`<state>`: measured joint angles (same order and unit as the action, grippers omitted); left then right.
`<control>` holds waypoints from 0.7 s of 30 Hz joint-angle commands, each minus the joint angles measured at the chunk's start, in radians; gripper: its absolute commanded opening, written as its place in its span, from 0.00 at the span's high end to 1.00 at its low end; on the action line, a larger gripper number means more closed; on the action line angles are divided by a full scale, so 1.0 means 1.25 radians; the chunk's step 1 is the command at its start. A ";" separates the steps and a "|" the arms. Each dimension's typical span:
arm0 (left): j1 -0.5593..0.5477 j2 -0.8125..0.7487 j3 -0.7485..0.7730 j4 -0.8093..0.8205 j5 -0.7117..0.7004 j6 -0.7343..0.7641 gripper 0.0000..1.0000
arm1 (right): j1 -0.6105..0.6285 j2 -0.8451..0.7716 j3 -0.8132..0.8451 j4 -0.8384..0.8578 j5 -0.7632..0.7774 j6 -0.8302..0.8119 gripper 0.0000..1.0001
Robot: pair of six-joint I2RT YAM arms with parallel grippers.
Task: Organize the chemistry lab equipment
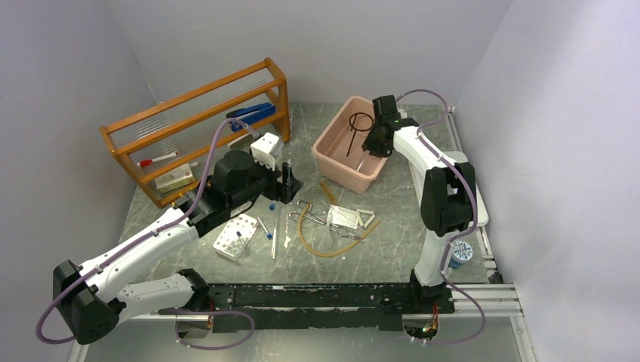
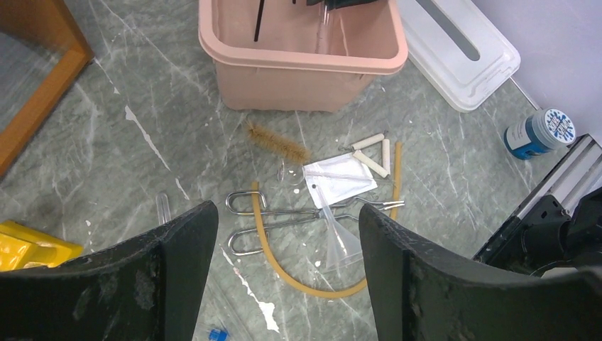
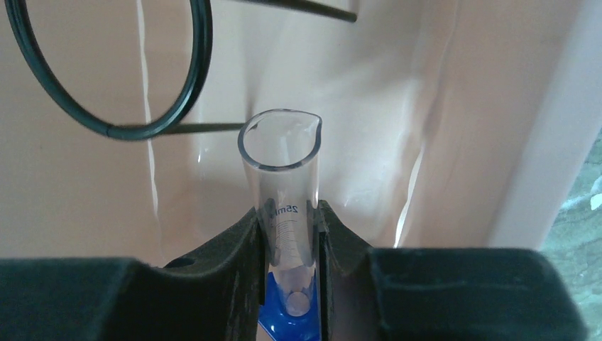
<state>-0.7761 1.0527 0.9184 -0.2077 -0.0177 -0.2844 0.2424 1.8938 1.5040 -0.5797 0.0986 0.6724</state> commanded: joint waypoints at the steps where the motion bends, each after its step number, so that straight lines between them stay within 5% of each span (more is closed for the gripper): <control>1: 0.001 -0.001 -0.007 0.003 -0.019 0.002 0.24 | 0.006 0.027 0.049 -0.022 0.069 0.051 0.70; 9: 0.000 0.001 -0.009 0.003 -0.020 -0.001 0.24 | 0.009 0.056 0.052 -0.018 0.109 0.066 0.57; 21: 0.000 0.003 -0.009 0.000 -0.029 0.002 0.24 | 0.031 -0.028 0.061 -0.022 0.120 0.009 0.58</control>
<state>-0.7761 1.0531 0.9150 -0.2096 -0.0238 -0.2844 0.2638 1.9472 1.5600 -0.5972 0.2062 0.7212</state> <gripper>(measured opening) 0.763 0.411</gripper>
